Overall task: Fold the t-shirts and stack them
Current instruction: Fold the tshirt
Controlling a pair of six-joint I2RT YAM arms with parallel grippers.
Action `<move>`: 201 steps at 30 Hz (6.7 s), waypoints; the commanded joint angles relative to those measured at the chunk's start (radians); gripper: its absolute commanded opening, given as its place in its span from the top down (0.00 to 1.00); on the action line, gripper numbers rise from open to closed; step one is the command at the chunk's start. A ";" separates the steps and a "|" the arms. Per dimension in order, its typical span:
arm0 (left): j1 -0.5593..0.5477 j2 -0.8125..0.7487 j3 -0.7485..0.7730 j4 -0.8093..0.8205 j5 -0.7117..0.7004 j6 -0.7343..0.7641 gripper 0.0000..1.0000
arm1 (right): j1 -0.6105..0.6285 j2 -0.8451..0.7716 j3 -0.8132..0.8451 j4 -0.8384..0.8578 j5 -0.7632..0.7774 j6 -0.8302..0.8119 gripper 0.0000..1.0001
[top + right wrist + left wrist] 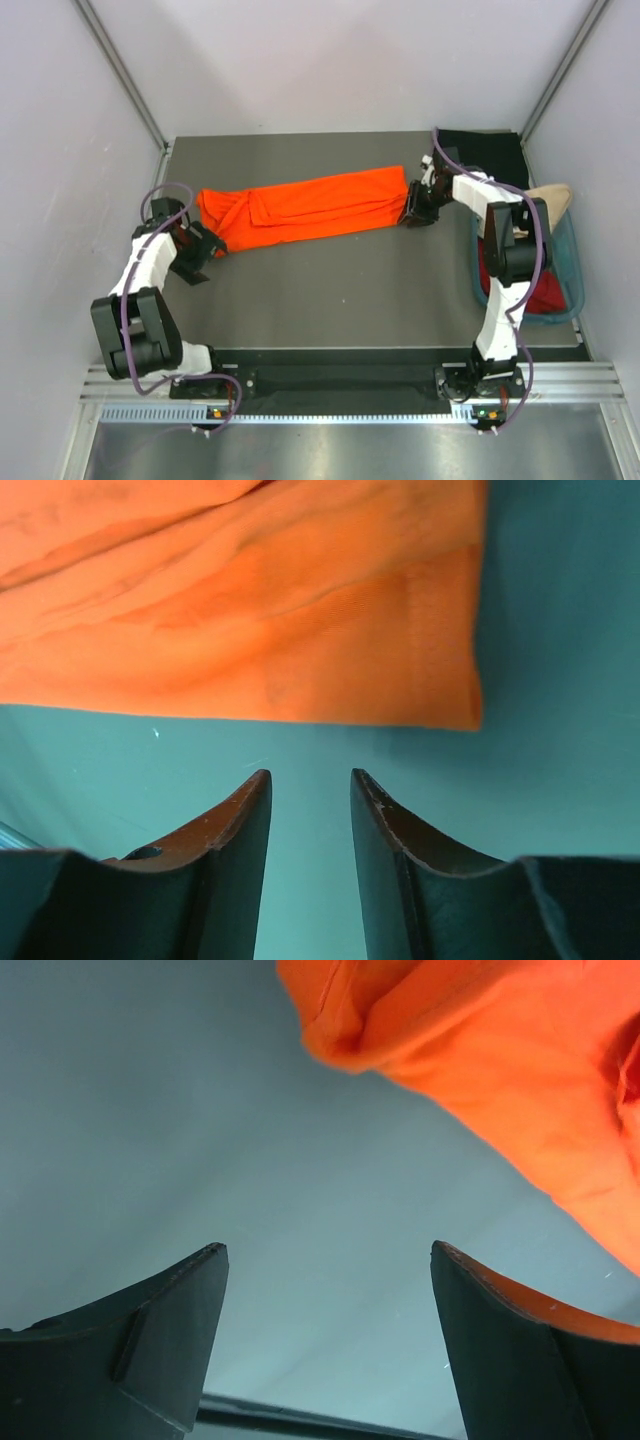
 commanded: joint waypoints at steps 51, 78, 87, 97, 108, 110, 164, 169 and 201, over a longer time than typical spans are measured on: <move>0.115 0.373 0.174 0.174 -0.065 0.043 1.00 | -0.123 0.018 -0.033 0.114 -0.021 0.071 0.96; 0.189 0.153 0.081 0.045 -0.152 -0.030 0.30 | -0.101 -0.310 -0.286 -0.034 0.059 -0.086 0.64; 0.022 -0.018 0.125 0.095 0.051 0.103 0.28 | -0.103 -0.284 -0.162 -0.081 0.051 -0.110 0.61; -0.208 0.187 0.229 0.154 0.112 0.033 0.26 | -0.100 -0.298 -0.155 -0.072 0.016 -0.115 0.61; -0.310 0.329 0.291 0.134 0.001 -0.067 0.45 | -0.098 -0.318 -0.169 -0.066 0.004 -0.124 0.61; -0.313 0.333 0.303 0.108 -0.039 -0.073 0.45 | -0.098 -0.319 -0.166 -0.069 0.002 -0.124 0.61; -0.359 0.560 0.444 0.508 0.283 -0.104 0.80 | -0.098 -0.247 -0.137 0.006 -0.082 -0.046 0.61; -0.371 0.619 0.505 0.482 0.387 -0.066 0.64 | -0.094 -0.218 -0.117 0.017 -0.097 -0.028 0.61; -0.087 0.379 0.418 0.254 0.234 0.355 0.34 | 0.471 0.296 0.363 0.637 -0.217 0.321 0.51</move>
